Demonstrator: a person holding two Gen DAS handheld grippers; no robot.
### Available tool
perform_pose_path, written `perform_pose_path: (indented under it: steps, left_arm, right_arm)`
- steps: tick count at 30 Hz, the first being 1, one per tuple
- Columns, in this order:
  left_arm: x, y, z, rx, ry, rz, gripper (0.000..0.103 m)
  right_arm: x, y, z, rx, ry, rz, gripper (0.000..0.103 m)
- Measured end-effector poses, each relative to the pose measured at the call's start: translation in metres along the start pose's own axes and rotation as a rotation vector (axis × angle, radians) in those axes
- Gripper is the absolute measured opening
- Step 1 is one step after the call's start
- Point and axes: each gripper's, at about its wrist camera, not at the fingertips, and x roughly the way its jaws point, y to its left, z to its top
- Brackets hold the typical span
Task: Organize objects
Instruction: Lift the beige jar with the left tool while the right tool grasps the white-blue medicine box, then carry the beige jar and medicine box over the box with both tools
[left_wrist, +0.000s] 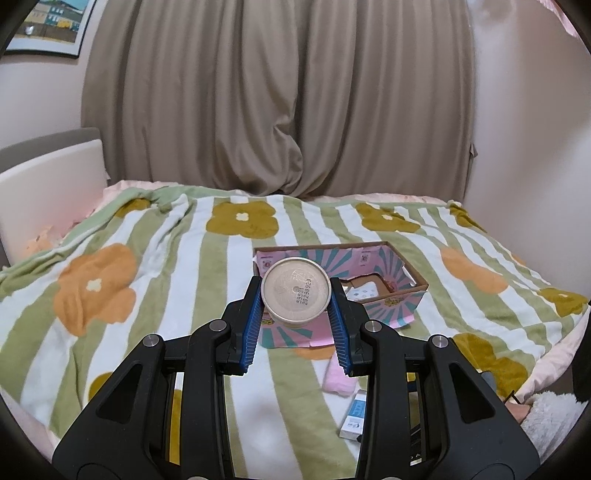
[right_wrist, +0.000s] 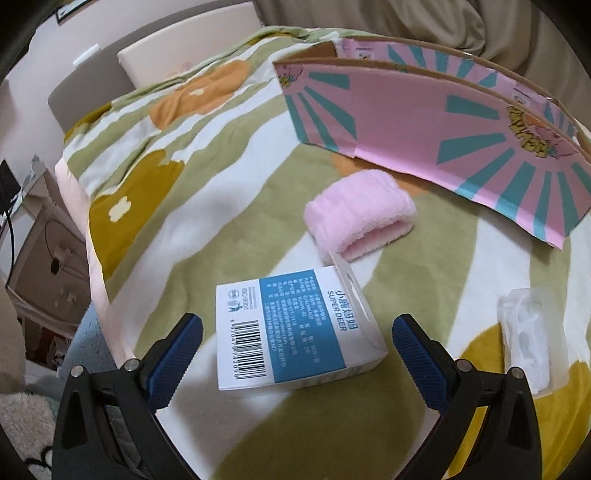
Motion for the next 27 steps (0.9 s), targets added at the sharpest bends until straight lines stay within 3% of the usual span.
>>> perform_pose_path:
  steps: [7,12,27]
  left_arm:
    - [0.001,0.003,-0.003,-0.007,0.011,0.000,0.031]
    - [0.001,0.004,-0.004,-0.010,0.016,-0.001,0.031]
    - [0.001,0.003,-0.007,-0.016,0.018,-0.011,0.031]
  right_arm:
    - [0.012,0.001,-0.001,-0.024,0.032,-0.027,0.102]
    - [0.014,-0.004,-0.001,0.009,0.030,-0.008,0.090]
    - [0.009,0.005,-0.001,-0.029,0.006,-0.059,0.089]
